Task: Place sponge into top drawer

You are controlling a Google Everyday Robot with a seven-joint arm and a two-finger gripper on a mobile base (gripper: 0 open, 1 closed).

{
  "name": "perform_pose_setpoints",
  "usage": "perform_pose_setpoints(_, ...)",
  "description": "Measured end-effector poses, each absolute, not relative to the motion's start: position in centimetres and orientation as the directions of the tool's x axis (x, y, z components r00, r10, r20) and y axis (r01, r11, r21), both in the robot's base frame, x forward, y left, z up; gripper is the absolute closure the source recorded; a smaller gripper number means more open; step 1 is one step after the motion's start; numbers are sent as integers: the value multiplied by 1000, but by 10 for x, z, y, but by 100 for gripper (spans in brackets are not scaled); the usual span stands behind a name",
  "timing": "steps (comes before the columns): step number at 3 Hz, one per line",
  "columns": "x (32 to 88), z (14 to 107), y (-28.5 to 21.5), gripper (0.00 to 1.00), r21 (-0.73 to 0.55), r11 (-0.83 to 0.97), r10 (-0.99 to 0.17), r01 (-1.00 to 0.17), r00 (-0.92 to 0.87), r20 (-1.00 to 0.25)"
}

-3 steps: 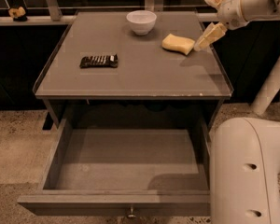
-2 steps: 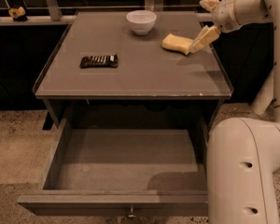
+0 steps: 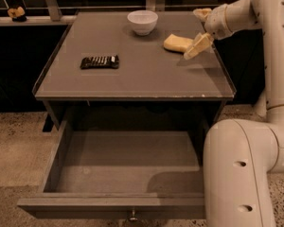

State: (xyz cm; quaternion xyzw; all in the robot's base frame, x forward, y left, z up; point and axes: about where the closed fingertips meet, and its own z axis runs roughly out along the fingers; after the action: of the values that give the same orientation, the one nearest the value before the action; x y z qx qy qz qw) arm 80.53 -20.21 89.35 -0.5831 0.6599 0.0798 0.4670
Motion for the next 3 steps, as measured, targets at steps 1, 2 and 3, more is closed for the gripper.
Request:
perform_pose_setpoints(1, 816, 866, -187, 0, -398, 310, -679, -863, 93, -729)
perform_pose_setpoints(2, 832, 852, -174, 0, -388, 336, -645, -859, 90, -759)
perform_pose_setpoints(3, 835, 853, -172, 0, -378, 355, -622, -855, 87, -778)
